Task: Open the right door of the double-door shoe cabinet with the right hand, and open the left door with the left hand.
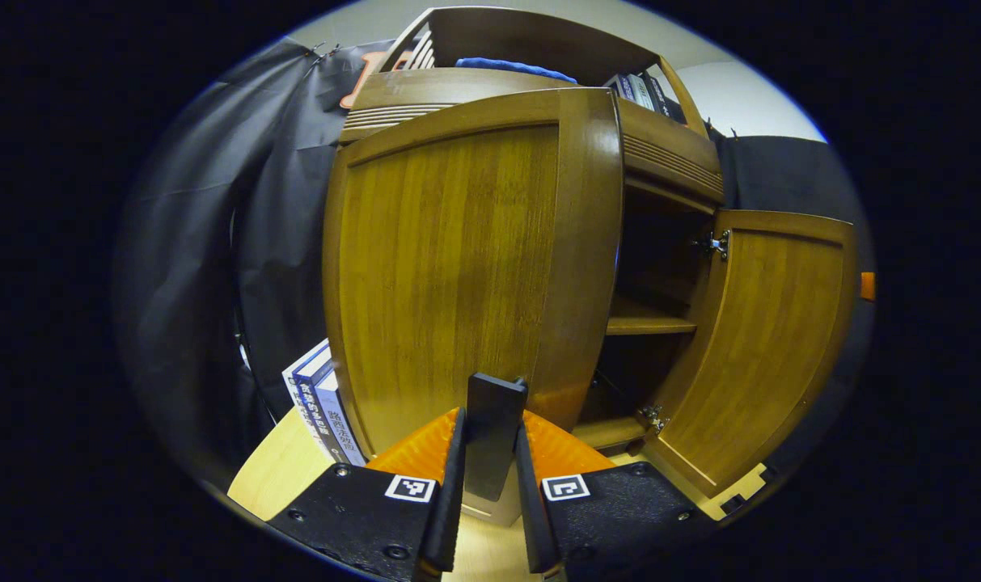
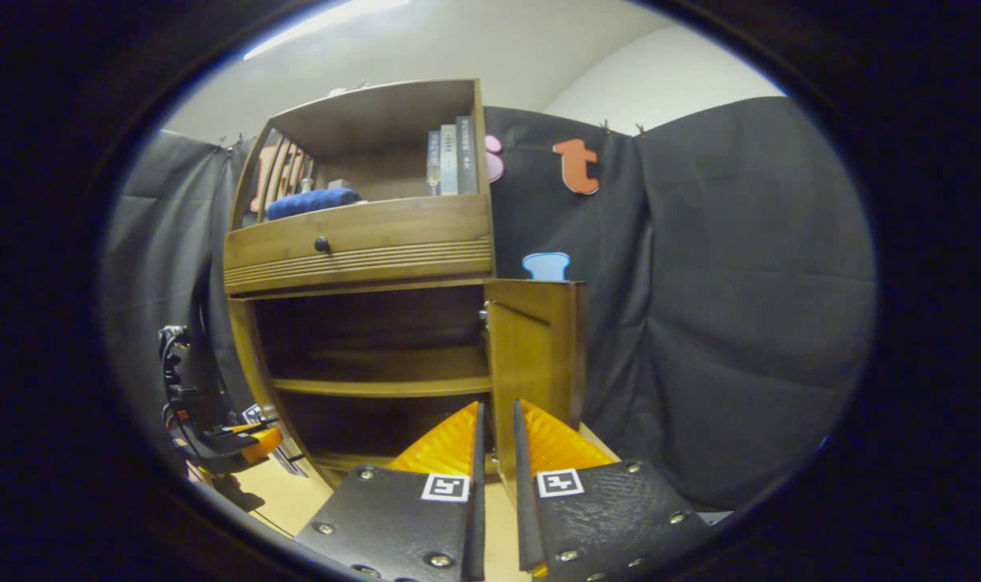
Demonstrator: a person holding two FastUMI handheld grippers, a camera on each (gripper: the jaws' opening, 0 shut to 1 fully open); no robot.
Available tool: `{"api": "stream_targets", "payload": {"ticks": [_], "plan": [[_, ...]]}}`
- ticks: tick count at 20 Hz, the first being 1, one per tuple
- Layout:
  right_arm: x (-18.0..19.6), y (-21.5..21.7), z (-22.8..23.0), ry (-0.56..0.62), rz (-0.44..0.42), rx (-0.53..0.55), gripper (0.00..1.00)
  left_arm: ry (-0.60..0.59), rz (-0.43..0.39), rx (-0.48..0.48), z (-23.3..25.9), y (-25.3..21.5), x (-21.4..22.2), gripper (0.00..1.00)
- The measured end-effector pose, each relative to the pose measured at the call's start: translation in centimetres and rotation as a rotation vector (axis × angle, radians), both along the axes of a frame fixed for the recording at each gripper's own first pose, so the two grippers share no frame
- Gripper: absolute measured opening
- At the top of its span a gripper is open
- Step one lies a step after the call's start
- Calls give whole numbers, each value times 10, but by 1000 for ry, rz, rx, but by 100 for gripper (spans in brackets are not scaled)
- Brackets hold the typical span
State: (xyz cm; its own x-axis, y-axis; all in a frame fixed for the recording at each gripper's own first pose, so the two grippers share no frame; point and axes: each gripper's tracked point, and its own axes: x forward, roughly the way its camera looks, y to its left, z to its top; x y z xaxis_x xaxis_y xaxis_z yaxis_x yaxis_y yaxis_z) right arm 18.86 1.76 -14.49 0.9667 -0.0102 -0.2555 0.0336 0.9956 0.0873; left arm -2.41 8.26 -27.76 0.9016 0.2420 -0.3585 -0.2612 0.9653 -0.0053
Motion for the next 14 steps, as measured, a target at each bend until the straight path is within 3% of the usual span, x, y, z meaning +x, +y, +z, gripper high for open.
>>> {"api": "stream_targets", "payload": {"ticks": [7, 14], "plan": [[10, 45, -3, 11, 125, 23, 16, -2, 61, -29, 9, 22, -39, 34], [3, 78, -11, 20, 196, 42, 16, 17, 125, 6, 17, 52, -76, 34]]}}
